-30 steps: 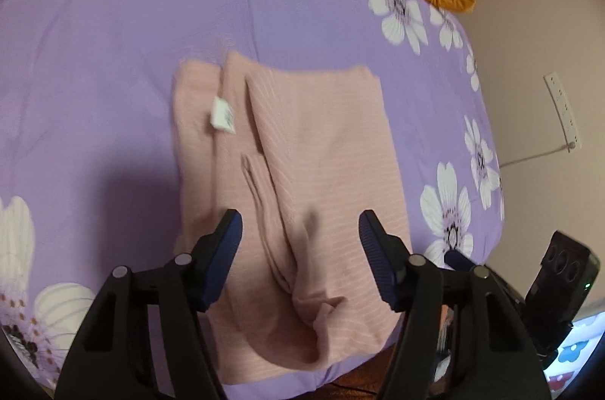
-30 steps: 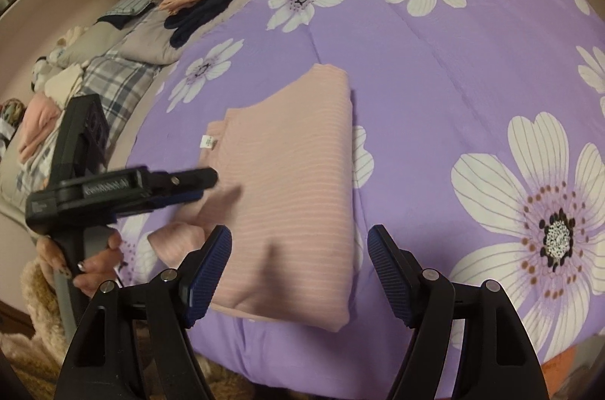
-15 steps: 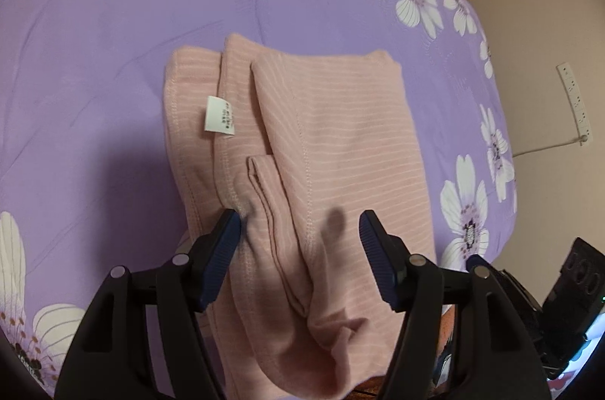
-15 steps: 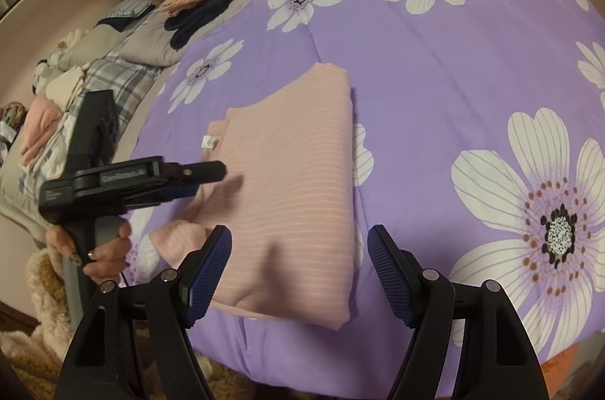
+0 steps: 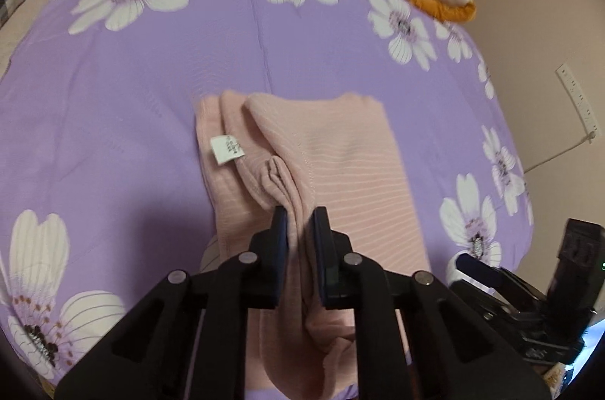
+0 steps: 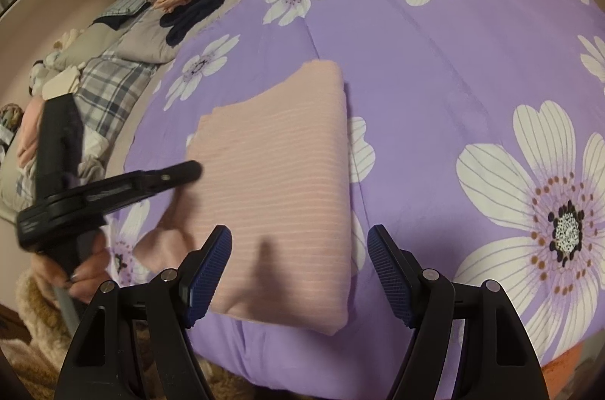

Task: Fold small clothes

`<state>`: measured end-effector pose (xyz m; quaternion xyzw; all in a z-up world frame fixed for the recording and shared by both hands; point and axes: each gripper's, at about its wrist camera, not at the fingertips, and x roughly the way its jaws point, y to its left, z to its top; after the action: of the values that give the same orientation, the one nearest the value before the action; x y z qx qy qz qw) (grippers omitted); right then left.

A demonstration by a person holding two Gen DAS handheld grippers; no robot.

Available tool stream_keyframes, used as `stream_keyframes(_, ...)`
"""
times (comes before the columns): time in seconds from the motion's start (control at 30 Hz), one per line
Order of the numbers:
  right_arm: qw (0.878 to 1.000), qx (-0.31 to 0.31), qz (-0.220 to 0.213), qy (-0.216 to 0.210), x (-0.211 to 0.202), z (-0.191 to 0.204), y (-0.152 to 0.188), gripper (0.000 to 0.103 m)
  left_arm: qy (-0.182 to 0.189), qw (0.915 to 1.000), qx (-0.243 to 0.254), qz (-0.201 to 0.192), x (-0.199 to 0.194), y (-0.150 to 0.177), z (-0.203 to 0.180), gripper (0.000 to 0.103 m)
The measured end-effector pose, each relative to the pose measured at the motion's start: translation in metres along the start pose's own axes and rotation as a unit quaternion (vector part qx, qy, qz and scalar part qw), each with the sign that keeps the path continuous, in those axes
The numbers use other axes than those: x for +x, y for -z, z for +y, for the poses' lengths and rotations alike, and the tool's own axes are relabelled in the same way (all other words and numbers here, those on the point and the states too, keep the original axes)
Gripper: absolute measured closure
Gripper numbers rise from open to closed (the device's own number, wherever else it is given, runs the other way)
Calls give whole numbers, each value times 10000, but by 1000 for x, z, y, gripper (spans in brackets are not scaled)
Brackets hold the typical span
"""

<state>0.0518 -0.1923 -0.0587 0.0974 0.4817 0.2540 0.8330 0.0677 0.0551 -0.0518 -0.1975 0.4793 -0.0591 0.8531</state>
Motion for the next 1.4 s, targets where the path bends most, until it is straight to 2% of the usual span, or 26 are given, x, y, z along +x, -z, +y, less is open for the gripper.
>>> stream_keyframes(0.13, 10000, -64, 3, 1, 3, 4, -2, 29, -135, 9997, 131, -125, -7, 2, 2, 90)
stream_keyframes(0.23, 9999, -73, 88, -10, 11, 6, -3, 29, -383, 9992, 115, 46, 6, 7, 17, 89)
stream_keyframes(0.37, 9997, -70, 218, -34, 22, 8, -3, 29, -609, 9977, 157, 242, 25, 18, 31, 79)
stream_keyframes(0.43, 9995, -40, 308, 12, 29, 7, -3, 29, -672, 9976, 140, 121, 22, 20, 34, 69)
stream_keyframes(0.5, 9993, 36, 385, 17, 34, 4, -3, 29, -733, 9972, 125, 66, 17, 20, 36, 46)
stream_keyframes(0.53, 9991, 83, 407, -9, 36, 2, -3, 29, -633, 9980, 91, 20, 13, 21, 38, 43)
stream_keyframes(0.6, 9989, 181, 429, -113, 38, -2, -4, 29, -385, 9993, 14, 35, 10, 22, 42, 31)
stream_keyframes(0.7, 9984, 251, 453, -220, 44, -5, -7, 24, -117, 9997, -127, 152, 15, 27, 45, 23)
stream_keyframes(0.77, 9979, 300, 501, -278, 49, -6, -7, 24, 3, 9991, -236, 353, 26, 32, 46, 23)
stream_keyframes(0.93, 9950, 369, 725, -573, 69, -5, -8, 24, 686, 9938, -652, 582, 42, 39, 51, 24)
stream_keyframes(0.97, 9948, 370, 722, -621, 71, -4, -8, 24, 751, 9932, -662, 591, 43, 39, 50, 28)
stream_keyframes(1.07, 9958, 248, 666, -579, 73, 1, -9, 30, 1083, 9888, -761, 686, 49, 39, 46, 51)
stream_keyframes(1.13, 9970, 147, 641, -397, 74, 4, -10, 47, 1014, 9889, -864, 661, 50, 42, 42, 55)
stream_keyframes(1.17, 9973, 125, 639, -348, 73, 5, -10, 49, 955, 9907, -757, 605, 48, 42, 37, 59)
stream_keyframes(1.23, 9981, 25, 539, -289, 65, 8, -10, 61, 815, 9936, -614, 490, 41, 42, 28, 63)
stream_keyframes(1.4, 9990, -281, 281, -197, 47, 20, -14, 69, 743, 9962, -360, 283, 26, 38, 9, 68)
